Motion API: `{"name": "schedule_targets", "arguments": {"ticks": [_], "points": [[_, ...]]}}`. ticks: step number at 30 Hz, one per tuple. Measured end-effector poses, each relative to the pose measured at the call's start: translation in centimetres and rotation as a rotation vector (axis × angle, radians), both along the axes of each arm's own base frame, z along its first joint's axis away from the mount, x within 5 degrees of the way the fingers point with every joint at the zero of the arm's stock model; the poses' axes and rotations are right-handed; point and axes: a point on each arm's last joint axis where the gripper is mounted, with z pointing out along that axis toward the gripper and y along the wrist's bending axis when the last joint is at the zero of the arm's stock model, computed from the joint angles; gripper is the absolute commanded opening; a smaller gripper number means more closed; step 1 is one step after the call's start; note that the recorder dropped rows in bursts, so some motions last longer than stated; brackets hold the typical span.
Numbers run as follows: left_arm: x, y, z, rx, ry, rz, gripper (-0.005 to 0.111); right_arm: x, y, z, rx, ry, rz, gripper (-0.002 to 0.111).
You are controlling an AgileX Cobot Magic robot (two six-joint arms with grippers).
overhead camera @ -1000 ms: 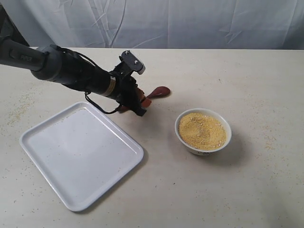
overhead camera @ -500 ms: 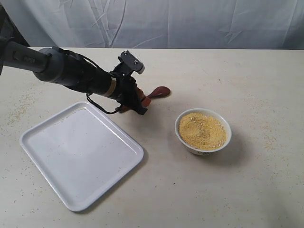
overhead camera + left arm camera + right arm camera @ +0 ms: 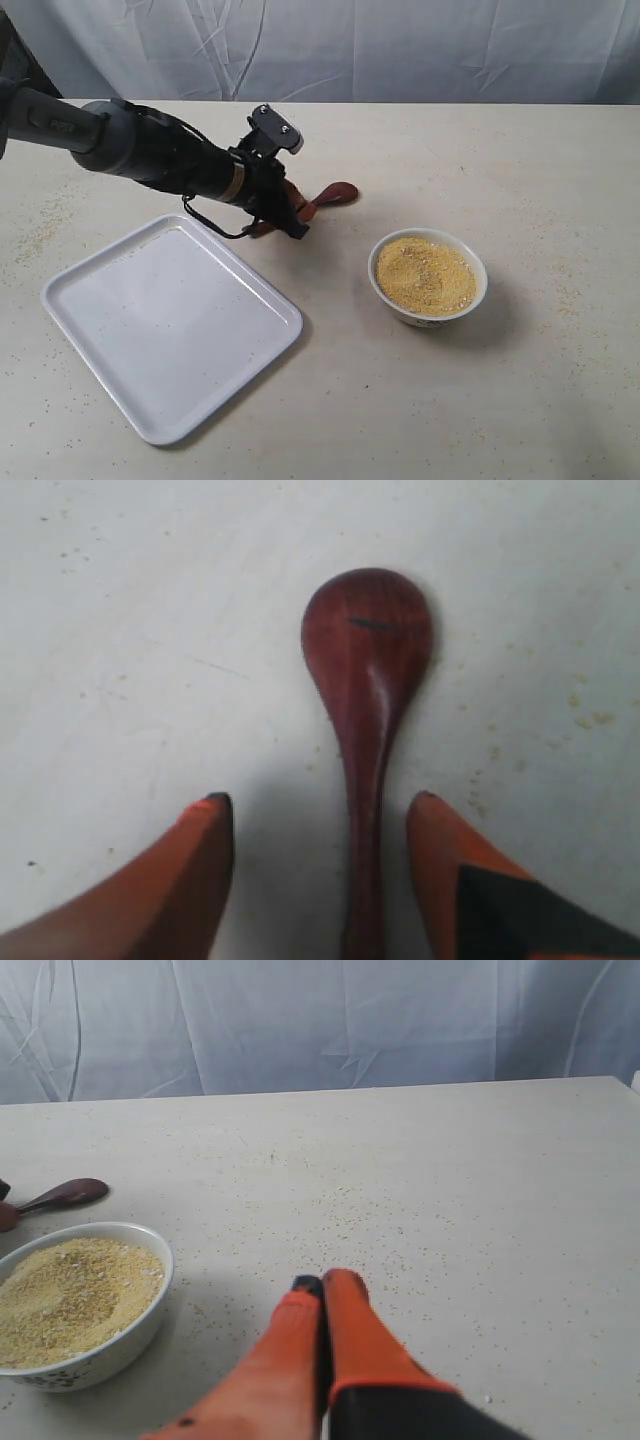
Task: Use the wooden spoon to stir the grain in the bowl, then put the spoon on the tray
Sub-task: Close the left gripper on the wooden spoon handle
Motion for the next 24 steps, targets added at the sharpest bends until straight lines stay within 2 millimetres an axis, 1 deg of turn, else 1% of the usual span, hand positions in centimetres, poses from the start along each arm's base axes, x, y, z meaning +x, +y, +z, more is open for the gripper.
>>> {"name": "schedule_targets", "arguments": {"ticks": [2,6,16,18,19,21,24], "points": [[0.19,0.11,0.03,-0.007,0.001,0.038,0.072,0.00,0.00,0.00,0.000,0.000,0.000,-0.001],[0.37,0.17,0.04,-0.028,0.011,0.086,0.072,0.00,0.00,0.00,0.000,0.000,0.000,-0.001],[-0.23,-0.44,-0.26,-0.067,0.043,-0.001,0.060,0.00,0.00,0.00,0.000,0.000,0.000,-0.001],[-0.36,-0.54,-0.34,-0.059,0.042,-0.034,0.056,0.00,0.00,0.00,0.000,0.000,0.000,-0.001],[-0.41,-0.56,-0.34,-0.057,0.042,-0.043,0.052,0.00,0.00,0.00,0.000,0.000,0.000,-0.001],[-0.48,-0.67,-0.36,-0.063,0.047,-0.059,0.042,0.00,0.00,0.00,0.000,0.000,0.000,-0.001],[-0.62,-0.71,-0.34,-0.068,0.051,-0.083,0.023,0.00,0.00,0.00,0.000,0.000,0.000,-0.001]]}}
